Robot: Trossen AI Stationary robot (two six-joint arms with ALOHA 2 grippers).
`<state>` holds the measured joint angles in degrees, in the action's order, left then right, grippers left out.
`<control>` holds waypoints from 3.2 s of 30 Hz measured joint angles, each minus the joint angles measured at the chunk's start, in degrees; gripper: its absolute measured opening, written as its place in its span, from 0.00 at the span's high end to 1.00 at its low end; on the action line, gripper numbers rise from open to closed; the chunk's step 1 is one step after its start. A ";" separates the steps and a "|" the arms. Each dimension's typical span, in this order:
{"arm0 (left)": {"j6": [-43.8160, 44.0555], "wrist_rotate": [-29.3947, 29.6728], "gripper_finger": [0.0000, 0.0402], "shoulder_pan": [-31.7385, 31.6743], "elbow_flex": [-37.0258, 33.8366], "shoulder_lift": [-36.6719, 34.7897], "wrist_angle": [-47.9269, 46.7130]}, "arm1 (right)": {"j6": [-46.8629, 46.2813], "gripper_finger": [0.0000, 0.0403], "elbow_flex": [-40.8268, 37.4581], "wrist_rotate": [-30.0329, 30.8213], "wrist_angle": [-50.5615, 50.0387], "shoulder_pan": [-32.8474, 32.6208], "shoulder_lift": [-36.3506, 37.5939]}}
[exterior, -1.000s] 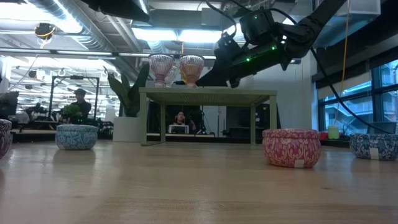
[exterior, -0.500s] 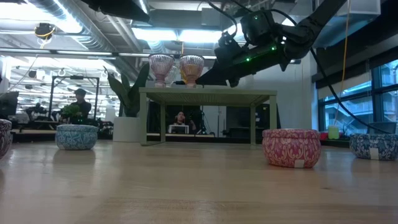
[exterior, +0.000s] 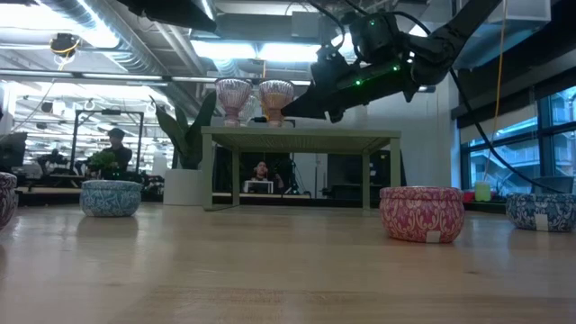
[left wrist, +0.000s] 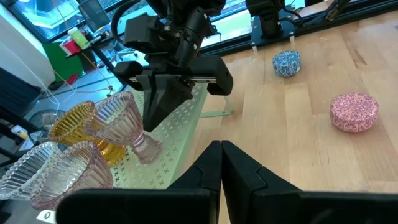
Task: Pick & Place candle stick holders
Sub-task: Put the pink glass candle holder on the shelf, then put the blue scented candle on the shelf
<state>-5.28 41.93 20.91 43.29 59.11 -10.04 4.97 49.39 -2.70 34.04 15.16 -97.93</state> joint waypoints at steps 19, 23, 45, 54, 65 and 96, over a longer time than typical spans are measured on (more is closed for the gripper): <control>-1.51 0.00 0.99 -0.01 0.00 0.00 0.00 | -0.22 0.99 0.00 1.19 2.03 0.92 0.07; -1.49 0.01 0.99 -0.01 0.00 0.00 0.00 | -0.24 0.99 0.00 1.18 0.93 0.92 0.07; 4.33 -5.95 0.99 -0.01 0.00 0.01 -0.44 | 2.99 0.99 0.00 1.14 -23.55 -6.10 18.35; 5.57 -5.70 0.99 -0.01 0.00 0.02 -0.87 | 5.65 0.93 0.02 0.98 -27.58 -13.98 29.42; 7.99 -5.60 0.99 -0.01 0.00 0.02 -0.83 | 2.65 0.61 0.16 0.21 -34.20 -14.23 30.32; 9.08 -6.27 0.99 -8.07 0.00 0.04 -3.28 | -39.76 0.33 -3.04 -2.75 -94.42 -27.42 30.48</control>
<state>3.80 35.66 12.84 43.29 59.15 -13.32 -34.78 46.34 -5.45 -60.38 -12.26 -67.45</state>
